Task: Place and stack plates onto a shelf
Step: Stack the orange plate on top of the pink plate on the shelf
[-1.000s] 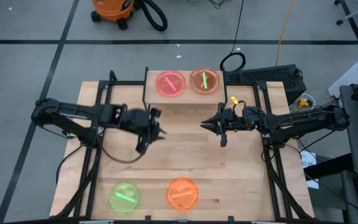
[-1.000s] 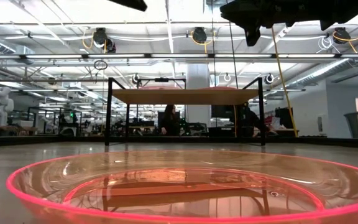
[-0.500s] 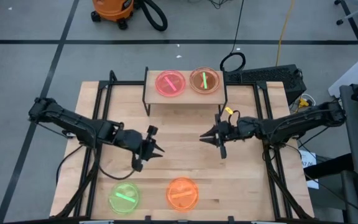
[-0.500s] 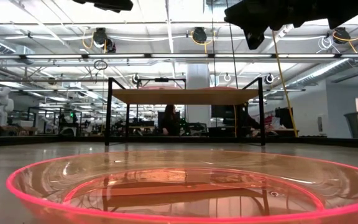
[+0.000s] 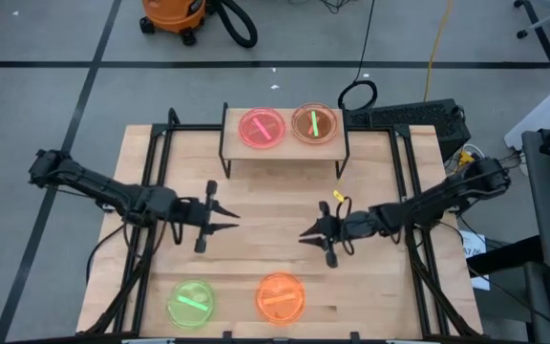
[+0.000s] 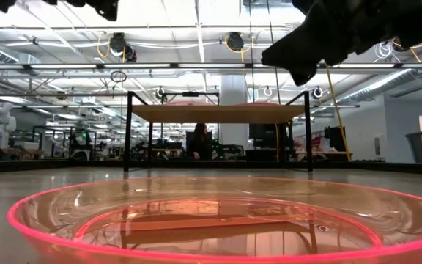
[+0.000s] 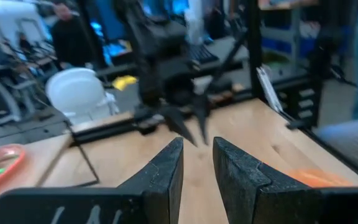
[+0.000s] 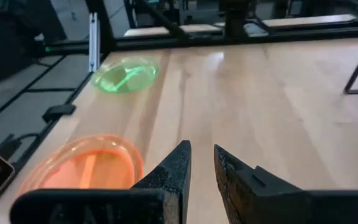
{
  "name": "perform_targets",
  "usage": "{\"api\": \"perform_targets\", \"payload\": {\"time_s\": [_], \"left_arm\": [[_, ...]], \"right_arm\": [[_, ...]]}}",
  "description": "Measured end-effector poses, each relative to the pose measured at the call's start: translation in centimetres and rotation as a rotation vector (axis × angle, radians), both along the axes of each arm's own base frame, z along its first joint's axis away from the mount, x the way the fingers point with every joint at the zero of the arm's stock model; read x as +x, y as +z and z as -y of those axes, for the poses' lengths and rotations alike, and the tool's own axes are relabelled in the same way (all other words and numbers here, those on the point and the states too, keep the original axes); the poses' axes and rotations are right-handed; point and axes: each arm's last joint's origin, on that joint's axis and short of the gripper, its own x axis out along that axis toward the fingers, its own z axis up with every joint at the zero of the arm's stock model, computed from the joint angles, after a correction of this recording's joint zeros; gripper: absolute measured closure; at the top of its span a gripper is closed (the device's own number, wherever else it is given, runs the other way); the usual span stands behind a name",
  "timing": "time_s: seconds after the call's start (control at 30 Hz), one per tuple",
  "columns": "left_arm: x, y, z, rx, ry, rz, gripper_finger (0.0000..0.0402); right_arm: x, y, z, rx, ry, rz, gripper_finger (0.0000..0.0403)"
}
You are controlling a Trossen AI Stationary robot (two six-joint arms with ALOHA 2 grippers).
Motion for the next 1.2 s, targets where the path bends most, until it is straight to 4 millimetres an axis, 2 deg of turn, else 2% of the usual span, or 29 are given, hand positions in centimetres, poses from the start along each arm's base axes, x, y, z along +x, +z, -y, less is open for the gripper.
{"api": "perform_targets", "payload": {"time_s": [0.27, 0.63, 0.83, 1.2], "left_arm": [[-0.8, -1.4, -0.3, -0.036, 0.027, 0.115, 0.0307], [-0.7, -1.2, -0.4, -0.049, 0.033, 0.135, 0.0307], [-0.7, -1.2, -0.4, -0.071, 0.033, 0.13, 0.0307], [-0.7, -1.2, -0.4, -0.064, 0.033, 0.132, 0.0307]], "right_arm": [[1.2, -1.9, -1.5, 0.027, 0.022, -0.046, 0.0345], [5.0, -1.5, -4.3, -0.024, 0.052, -0.275, 0.0345], [5.1, -2.4, -4.8, 0.09, 0.076, -0.344, 0.0345], [4.5, -2.7, -5.9, 0.149, 0.063, -0.391, 0.0345]]}}
